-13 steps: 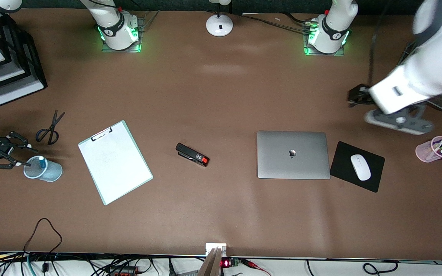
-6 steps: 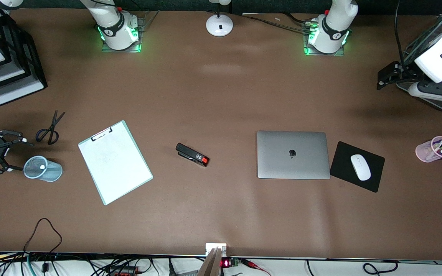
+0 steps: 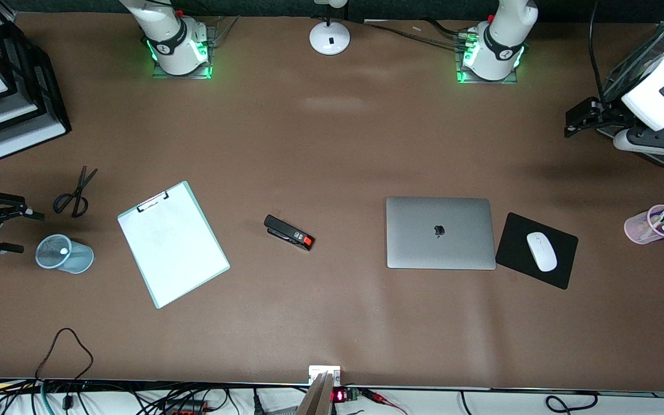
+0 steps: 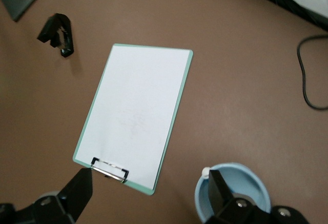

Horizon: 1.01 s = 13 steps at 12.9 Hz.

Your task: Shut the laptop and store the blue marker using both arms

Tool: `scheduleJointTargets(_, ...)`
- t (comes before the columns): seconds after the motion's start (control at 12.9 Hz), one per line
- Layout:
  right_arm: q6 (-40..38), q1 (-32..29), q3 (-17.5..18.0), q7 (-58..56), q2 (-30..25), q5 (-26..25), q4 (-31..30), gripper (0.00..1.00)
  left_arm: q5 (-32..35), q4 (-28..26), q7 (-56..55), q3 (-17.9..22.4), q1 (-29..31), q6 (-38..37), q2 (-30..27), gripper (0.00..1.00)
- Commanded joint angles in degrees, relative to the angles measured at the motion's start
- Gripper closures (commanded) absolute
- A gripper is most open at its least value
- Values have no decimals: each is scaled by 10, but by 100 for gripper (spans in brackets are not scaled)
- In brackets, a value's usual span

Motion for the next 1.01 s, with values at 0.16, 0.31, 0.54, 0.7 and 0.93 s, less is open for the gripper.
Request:
scheduleJointTargets(0.16,-27,65,-2,231,-54,-111,-14,0,-5,43,-17,4,-5,-13,24,0)
scheduleJointTargets(0.31,-28,108,-2,320,-71,-179,-14,0,-3,44,-12,3,-6,-39,30,0)
scheduleJointTargets(0.54,-48,133,-2,408,-89,-209,-28,0,-3,49,-11,8,-1,-37,30,0)
scheduleJointTargets(0.7,-56,147,-1,457,-103,-225,-30,0,-4,58,-16,9,0,-38,30,0)
scheduleJointTargets(0.93,-94,160,0,527,-131,-226,-32,0,-4,58,-17,10,1,-41,30,0)
